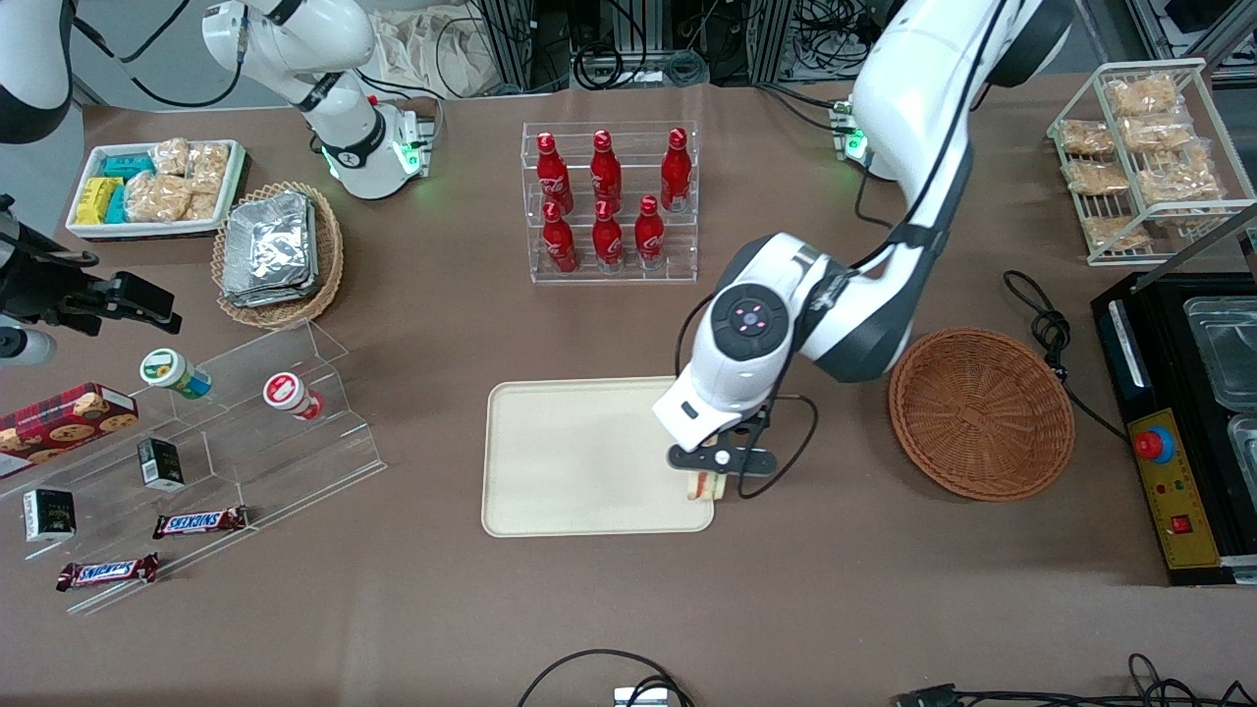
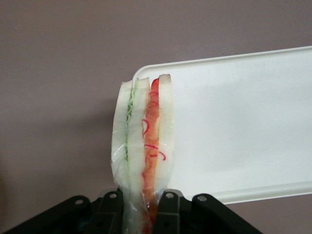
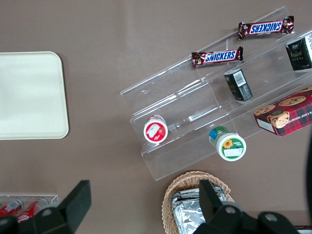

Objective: Place sandwich from basket to tray
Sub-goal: 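Carry the sandwich over the cream tray and lower it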

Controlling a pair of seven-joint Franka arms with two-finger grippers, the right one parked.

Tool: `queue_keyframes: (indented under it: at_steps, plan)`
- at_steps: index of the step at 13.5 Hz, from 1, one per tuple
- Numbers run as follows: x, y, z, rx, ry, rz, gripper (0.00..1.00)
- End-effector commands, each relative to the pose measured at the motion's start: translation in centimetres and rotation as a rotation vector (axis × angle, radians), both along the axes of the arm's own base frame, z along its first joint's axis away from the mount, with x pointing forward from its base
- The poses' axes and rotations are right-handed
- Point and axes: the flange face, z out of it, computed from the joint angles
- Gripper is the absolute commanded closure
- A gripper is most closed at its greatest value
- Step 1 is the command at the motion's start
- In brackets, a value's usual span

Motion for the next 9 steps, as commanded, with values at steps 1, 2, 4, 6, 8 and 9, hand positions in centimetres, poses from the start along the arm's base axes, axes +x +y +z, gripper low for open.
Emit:
queue_keyframes:
  at_steps: [1,2,4,6,8,9]
  plan:
    - [-0.5,-2.8,-3.0,0.005,-0.008,0.009,0.83]
    - [-0.6,-3.2,-4.3,0.003,-0.001,0.005,0.83]
    - [-1.7,-4.6,-6.7,0.014,0.014,-0.007,0.83]
    - [-1.8,-5.0,-8.0,0.007,0.008,0.003,0.82]
    - [-2.0,-5.1,-9.1,0.015,0.018,0.004,0.80]
    - [-2.4,-5.5,-9.2,0.017,0.018,-0.006,0.79]
